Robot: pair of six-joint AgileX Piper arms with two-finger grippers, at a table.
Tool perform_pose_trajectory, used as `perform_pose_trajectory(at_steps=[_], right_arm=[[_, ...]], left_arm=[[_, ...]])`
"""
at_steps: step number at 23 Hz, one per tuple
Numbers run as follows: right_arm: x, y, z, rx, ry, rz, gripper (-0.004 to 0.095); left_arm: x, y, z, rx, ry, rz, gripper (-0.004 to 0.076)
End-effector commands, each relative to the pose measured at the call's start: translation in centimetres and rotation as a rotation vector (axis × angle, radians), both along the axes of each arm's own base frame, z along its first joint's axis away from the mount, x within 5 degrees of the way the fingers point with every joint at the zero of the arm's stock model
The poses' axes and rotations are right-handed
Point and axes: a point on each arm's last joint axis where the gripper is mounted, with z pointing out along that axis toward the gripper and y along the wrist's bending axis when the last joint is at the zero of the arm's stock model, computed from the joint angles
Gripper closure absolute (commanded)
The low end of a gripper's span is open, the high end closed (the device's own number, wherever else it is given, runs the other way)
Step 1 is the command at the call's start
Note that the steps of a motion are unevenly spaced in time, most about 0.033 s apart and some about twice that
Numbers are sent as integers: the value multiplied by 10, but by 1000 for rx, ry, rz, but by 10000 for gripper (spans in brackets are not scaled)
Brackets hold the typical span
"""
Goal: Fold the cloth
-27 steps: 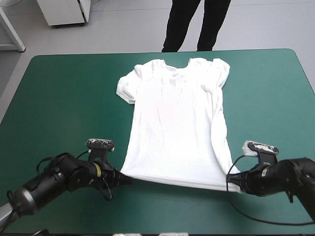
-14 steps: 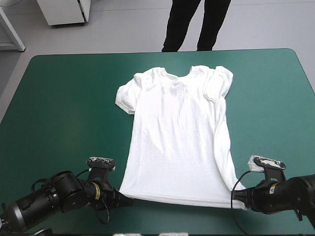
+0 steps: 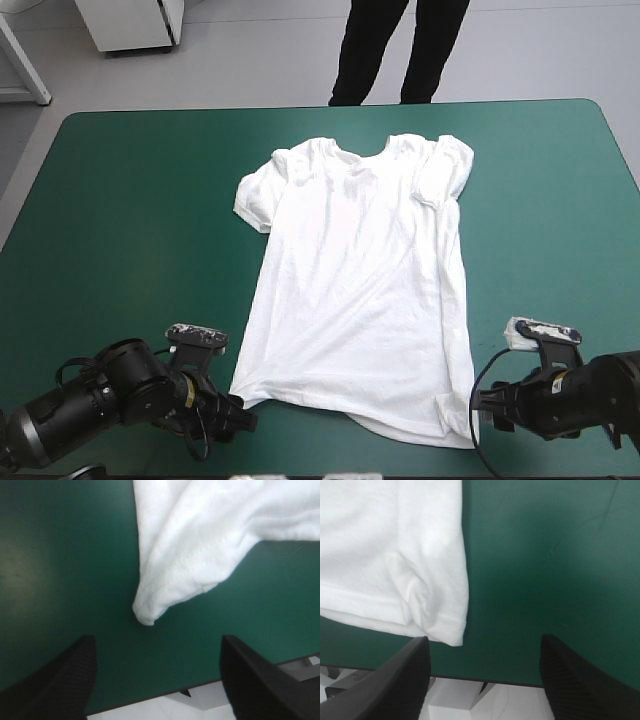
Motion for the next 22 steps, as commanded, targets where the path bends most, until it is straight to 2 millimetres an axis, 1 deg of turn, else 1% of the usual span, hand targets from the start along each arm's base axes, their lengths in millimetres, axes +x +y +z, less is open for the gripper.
perform_pose_trajectory(at_steps=[1,2,4,7,8,9,10,14,15,16,17,18,19,22], right_arm=[[8,-1,37,7,-132,-11,307],[10,-2,46,0,-167,-13,320],[13,-5,71,-25,-255,-22,343],[16,-8,103,-41,-361,-37,345],[19,-8,121,-30,-413,-41,345],[21,-7,127,-27,-429,-42,345],[26,-6,139,-21,-454,-43,345],[39,-3,151,-24,-468,-32,345],[47,-2,152,-29,-460,-26,345],[51,-1,151,-34,-452,-19,345],[56,0,149,-38,-440,-17,345],[60,1,147,-45,-429,-8,345],[63,2,146,-49,-419,-7,345],[71,1,141,-84,-401,-7,345]], left_arm=[[10,-1,41,-8,-122,-16,143],[13,-1,48,-8,-149,-17,143],[21,-2,72,-31,-250,-16,144],[33,-3,103,-55,-358,7,144],[45,-3,114,-29,-395,18,144],[51,-3,119,-8,-410,3,144],[67,-3,125,22,-412,1,148],[106,-11,136,20,-398,15,181],[128,-15,139,29,-395,22,195],[145,-19,143,25,-400,25,204],[158,-23,146,27,-404,22,208],[175,-30,145,43,-393,16,210],[187,-34,146,52,-387,16,211],[224,-50,132,67,-327,29,211]])
